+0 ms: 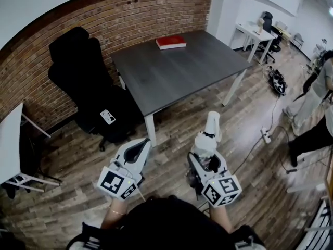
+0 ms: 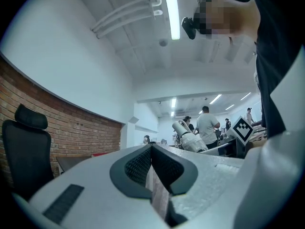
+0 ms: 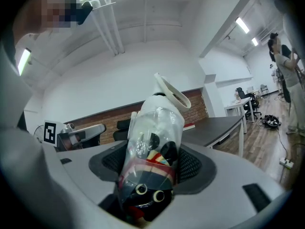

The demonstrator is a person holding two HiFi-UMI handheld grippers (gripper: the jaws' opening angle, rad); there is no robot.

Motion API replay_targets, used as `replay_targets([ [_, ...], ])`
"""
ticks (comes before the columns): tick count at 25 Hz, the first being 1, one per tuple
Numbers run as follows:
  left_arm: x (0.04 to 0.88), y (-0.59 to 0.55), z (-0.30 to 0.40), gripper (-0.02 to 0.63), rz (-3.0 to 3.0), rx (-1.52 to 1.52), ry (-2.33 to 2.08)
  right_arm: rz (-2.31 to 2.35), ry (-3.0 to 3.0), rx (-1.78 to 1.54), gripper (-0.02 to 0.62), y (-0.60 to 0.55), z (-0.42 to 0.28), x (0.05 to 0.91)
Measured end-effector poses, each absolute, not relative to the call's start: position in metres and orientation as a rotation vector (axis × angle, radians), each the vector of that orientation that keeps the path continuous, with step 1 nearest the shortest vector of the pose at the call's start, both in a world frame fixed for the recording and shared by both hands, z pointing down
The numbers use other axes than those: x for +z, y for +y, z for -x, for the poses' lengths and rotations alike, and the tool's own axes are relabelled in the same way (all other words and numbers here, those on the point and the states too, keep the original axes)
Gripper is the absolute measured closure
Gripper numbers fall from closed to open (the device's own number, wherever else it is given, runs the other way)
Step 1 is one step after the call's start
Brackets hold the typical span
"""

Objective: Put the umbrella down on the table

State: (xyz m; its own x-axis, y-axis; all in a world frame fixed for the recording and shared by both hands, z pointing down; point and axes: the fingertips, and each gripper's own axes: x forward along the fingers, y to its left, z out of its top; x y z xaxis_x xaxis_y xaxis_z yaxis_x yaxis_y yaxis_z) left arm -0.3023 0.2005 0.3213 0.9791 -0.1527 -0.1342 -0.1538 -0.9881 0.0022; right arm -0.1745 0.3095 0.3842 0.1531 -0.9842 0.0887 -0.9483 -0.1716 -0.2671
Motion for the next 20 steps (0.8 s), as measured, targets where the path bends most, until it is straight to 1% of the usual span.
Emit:
replay_targets([
  [11,0.324,0.222,0.287,0.609,3.108,0.191,0.288,2.254,1.94,-0.402,0.307,0.332,0.155,0.389],
  [20,0.334,0.214,0.27,0.609,3.125,0.183,0.244,2.274,1.888,-0.459,0.307,0.335,0.142,0.402],
])
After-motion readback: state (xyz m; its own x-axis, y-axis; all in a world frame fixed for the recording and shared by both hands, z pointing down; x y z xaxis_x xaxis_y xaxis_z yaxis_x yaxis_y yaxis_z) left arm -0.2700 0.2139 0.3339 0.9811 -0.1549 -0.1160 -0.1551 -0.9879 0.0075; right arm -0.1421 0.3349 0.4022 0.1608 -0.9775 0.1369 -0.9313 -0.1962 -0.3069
